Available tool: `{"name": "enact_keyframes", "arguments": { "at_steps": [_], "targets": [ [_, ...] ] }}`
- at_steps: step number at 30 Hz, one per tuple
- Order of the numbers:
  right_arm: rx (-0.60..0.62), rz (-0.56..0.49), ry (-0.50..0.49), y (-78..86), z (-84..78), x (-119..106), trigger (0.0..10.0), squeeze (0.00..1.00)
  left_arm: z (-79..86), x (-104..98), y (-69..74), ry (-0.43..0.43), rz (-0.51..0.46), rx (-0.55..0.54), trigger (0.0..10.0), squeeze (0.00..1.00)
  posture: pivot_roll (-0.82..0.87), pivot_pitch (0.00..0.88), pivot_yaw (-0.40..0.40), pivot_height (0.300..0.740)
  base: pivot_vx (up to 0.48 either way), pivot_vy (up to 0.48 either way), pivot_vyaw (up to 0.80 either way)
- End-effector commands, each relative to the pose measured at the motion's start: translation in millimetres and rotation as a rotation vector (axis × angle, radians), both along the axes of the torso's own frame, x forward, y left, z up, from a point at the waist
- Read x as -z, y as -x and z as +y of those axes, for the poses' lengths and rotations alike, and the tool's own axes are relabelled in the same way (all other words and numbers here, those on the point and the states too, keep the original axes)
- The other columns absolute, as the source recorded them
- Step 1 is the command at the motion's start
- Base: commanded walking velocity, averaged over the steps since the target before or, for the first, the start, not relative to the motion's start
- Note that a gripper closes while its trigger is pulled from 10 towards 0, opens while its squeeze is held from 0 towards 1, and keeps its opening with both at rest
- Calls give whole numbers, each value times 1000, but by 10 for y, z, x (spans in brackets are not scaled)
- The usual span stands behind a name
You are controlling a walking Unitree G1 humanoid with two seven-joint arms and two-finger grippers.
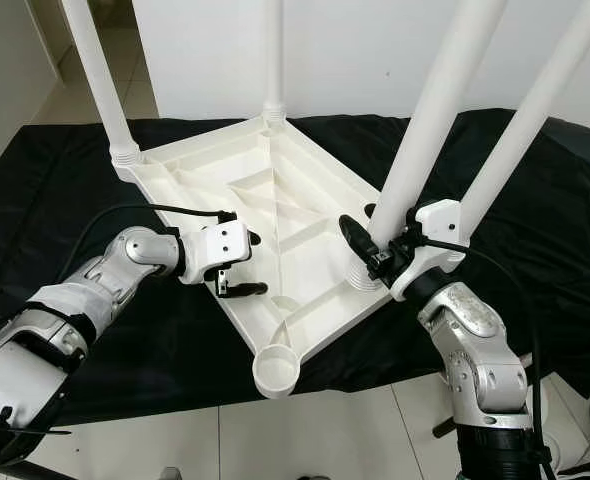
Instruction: Building children table
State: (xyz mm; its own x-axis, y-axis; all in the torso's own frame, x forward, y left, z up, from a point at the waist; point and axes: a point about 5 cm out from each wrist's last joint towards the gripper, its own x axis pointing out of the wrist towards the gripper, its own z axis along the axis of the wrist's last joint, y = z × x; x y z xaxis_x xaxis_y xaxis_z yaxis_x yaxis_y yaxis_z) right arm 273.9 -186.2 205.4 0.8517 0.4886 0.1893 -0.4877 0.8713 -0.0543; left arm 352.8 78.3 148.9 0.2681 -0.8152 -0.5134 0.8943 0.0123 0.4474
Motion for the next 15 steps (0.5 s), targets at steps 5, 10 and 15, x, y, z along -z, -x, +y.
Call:
{"name": "enact_keyframes", "arguments": {
  "at_steps": [5, 10, 15],
  "targets": [
    [16, -14, -9, 31, -35, -35, 10000, 0, 182, 322, 146, -126, 241, 70, 10000, 0, -16, 68, 26, 740, 0, 0, 0],
    [23, -11, -9, 33, -36, -25, 10000, 0, 266, 377, 231, -123, 362, 133, 10000, 0, -16, 70, 28, 740, 0, 0, 0],
    [26, -8, -10, 36, -35, -16, 10000, 0, 325, 399, 285, -104, 421, 158, 10000, 0, -15, 70, 29, 740, 0, 0, 0]
  ]
}}
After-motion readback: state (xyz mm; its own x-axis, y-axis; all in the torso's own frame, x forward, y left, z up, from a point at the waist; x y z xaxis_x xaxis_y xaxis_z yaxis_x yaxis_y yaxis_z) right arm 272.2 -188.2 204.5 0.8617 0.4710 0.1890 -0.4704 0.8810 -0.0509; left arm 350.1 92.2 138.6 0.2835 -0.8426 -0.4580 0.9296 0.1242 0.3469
